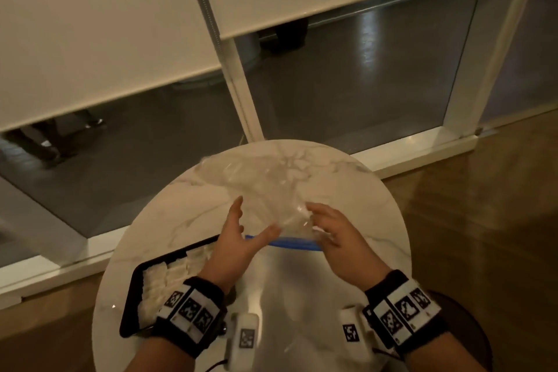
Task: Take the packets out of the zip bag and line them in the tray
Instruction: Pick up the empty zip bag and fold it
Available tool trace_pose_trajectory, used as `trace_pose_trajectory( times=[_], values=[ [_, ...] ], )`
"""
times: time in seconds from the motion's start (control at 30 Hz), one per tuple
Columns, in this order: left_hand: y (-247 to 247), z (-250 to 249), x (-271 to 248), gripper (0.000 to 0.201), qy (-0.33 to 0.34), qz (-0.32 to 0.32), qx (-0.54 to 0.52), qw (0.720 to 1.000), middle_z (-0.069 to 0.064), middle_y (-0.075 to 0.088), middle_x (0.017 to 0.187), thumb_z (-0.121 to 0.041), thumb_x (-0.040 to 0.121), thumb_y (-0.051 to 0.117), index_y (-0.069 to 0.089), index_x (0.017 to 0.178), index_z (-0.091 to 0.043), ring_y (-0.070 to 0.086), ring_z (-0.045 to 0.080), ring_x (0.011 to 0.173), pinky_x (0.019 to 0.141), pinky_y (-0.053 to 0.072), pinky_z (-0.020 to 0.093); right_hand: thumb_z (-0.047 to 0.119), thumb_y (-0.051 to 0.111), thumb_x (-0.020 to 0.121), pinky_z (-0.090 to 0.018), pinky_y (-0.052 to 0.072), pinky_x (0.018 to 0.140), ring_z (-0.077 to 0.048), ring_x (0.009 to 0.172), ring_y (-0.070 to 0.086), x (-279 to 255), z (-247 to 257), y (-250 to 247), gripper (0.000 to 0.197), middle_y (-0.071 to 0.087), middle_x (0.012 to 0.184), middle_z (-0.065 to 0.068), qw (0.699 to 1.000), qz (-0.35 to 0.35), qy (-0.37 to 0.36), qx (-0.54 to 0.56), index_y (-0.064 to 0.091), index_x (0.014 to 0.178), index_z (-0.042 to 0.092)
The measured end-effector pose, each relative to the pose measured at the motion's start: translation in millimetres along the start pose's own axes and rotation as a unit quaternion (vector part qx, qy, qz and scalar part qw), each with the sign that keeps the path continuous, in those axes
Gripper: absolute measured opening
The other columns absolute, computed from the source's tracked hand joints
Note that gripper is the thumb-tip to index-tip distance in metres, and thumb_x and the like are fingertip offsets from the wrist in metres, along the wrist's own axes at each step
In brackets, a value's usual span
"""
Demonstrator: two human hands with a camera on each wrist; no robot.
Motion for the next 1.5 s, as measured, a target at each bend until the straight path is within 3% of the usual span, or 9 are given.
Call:
trace_pose_trajectory(
  times=[0.13,0.33,0.6,0.73,0.87,1.03,1.23,1.4,1.5],
  values=[
    [35.2,-26.9,15.9,0.111,0.031,0.079,-0.076,0.994,-0.006,0.052,0.144,-0.044,0.061,0.085,0.026,0.154,-0.036,0.054,0.014,0.132,0.103,0.050,0.031,-0.006,0.048,0.082,-0.008,0.034,0.104,0.019,0.120,0.043,-0.6,39.7,-14.5,0.065,0.046,0.124,0.050,0.996,-0.004,-0.083,-0.031,0.052,0.125,0.043],
    [90.3,-46.8,5.8,0.049,0.011,0.169,-0.110,0.979,-0.014,0.057,0.111,-0.031,0.108,0.038,0.037,0.148,-0.003,0.063,-0.020,0.086,0.074,0.049,0.005,-0.010,0.047,0.085,-0.025,0.034,0.116,0.001,0.125,0.048,1.1,25.7,-40.3,0.052,0.060,0.123,0.017,0.998,-0.001,-0.049,-0.026,0.067,0.123,0.019],
    [127.5,-70.0,32.9,0.027,0.089,0.061,-0.202,0.973,0.010,0.075,0.112,-0.007,0.098,0.059,0.062,0.125,-0.011,0.072,0.029,0.104,0.083,0.059,0.033,0.011,0.077,0.083,-0.036,0.052,0.098,-0.021,0.111,0.067,-4.9,-0.9,-93.5,0.029,0.073,0.114,-0.005,0.973,-0.020,0.041,0.228,0.072,0.112,0.012],
    [140.5,-76.5,47.9,0.036,0.118,0.106,-0.122,0.980,-0.003,0.077,0.101,0.006,0.098,0.053,0.072,0.109,-0.023,0.073,0.012,0.097,0.079,0.056,0.021,0.040,0.091,0.059,-0.047,0.050,0.099,-0.021,0.119,0.060,-15.5,-26.6,-140.3,0.067,0.063,0.127,0.002,0.943,-0.228,0.062,0.234,0.062,0.119,0.030],
    [163.8,-79.6,52.3,0.037,0.106,0.162,-0.071,0.979,0.001,0.077,0.101,0.010,0.097,0.052,0.073,0.108,-0.019,0.073,0.017,0.100,0.082,0.056,0.026,0.035,0.094,0.061,-0.039,0.038,0.114,0.000,0.146,0.025,-15.3,-35.7,-144.4,0.109,0.019,0.159,0.023,0.991,-0.075,0.074,0.080,0.030,0.148,0.051],
    [197.0,-83.3,56.8,0.025,0.088,0.179,-0.113,0.973,0.019,0.074,0.103,0.007,0.098,0.052,0.069,0.113,-0.004,0.072,0.037,0.097,0.081,0.060,0.053,0.035,0.074,0.087,-0.042,0.031,0.119,-0.009,0.148,0.026,-28.9,-52.6,-124.8,0.068,0.028,0.159,0.011,0.994,-0.052,0.037,0.088,0.042,0.147,0.037],
    [240.6,-94.7,56.3,0.025,0.079,0.196,-0.186,0.960,0.005,0.078,0.087,0.007,0.101,0.042,0.062,0.117,0.008,0.076,0.017,0.081,0.064,0.058,0.023,0.044,0.042,0.101,-0.056,0.026,0.118,-0.014,0.148,0.027,-45.2,-83.8,-136.2,0.034,0.028,0.159,0.018,0.961,-0.198,0.092,0.170,0.062,0.128,0.047],
    [258.4,-95.7,60.5,0.020,0.067,0.199,-0.196,0.958,-0.006,0.051,0.052,0.017,0.097,0.044,0.064,0.100,0.016,0.058,-0.020,0.060,0.058,0.040,-0.004,0.023,0.052,0.100,-0.030,0.040,0.112,-0.014,0.140,0.043,-54.8,-99.4,-161.7,0.034,0.045,0.150,0.003,0.941,-0.207,0.092,0.250,0.065,0.130,0.030],
    [278.9,-97.9,71.3,0.018,0.054,0.233,-0.222,0.945,0.009,0.069,0.078,-0.008,0.097,0.055,0.065,0.112,-0.007,0.069,-0.006,0.089,0.077,0.052,0.010,0.020,0.061,0.091,-0.040,0.048,0.106,-0.021,0.127,0.058,-63.3,-109.1,-177.6,0.035,0.061,0.134,-0.003,0.935,-0.251,0.116,0.220,0.068,0.126,0.021]
  ],
)
Point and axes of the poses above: each hand's wrist, its own x-axis towards the middle knuckle, its own y-axis out of the palm, z = x × y, the point moved 3 cm from there along x, towards the middle knuckle
